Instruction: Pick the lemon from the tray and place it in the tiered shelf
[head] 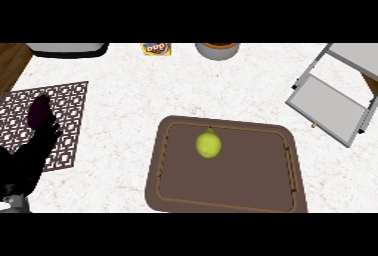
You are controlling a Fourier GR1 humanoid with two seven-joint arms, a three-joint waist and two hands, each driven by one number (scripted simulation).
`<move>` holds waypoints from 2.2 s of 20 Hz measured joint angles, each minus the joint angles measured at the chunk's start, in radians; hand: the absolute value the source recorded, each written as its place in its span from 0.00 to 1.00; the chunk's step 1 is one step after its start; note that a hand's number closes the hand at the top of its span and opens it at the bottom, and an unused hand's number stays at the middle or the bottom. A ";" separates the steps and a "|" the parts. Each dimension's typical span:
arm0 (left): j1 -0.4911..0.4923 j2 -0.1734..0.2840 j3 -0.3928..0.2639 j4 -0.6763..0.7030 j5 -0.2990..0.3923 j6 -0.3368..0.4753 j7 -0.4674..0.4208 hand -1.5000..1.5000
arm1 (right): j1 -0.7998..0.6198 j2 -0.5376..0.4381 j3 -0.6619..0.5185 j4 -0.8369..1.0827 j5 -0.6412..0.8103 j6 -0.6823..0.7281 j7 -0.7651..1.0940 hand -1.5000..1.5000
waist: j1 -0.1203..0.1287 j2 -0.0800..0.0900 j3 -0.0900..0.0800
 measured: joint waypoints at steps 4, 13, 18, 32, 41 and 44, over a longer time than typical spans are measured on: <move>-0.019 -0.006 0.001 0.028 -0.011 0.004 -0.014 0.50 | 0.005 -0.036 0.004 0.097 0.019 -0.055 -0.031 1.00 | -0.001 0.001 0.000; -0.022 -0.007 0.011 0.054 -0.015 -0.014 -0.041 0.50 | 0.010 -0.092 -0.054 0.347 0.002 -0.266 -0.134 1.00 | 0.003 0.002 0.000; -0.026 -0.006 0.013 0.008 -0.012 -0.006 0.010 0.50 | 0.052 -0.114 -0.105 0.474 -0.005 -0.395 -0.178 0.00 | 0.004 0.003 0.001; -0.006 -0.020 0.017 0.012 -0.021 -0.019 -0.014 0.50 | 0.036 -0.179 -0.130 0.633 -0.084 -0.524 -0.280 0.00 | 0.001 -0.010 -0.008; -0.046 -0.002 0.040 0.067 -0.018 -0.028 -0.015 0.50 | 0.043 -0.161 -0.252 0.577 -0.271 -0.544 -0.274 0.00 | -0.010 -0.003 -0.001; -0.028 -0.006 0.039 0.050 -0.021 -0.027 -0.019 0.50 | 0.061 -0.174 -0.301 0.519 -0.341 -0.538 -0.276 0.00 | -0.011 -0.004 0.000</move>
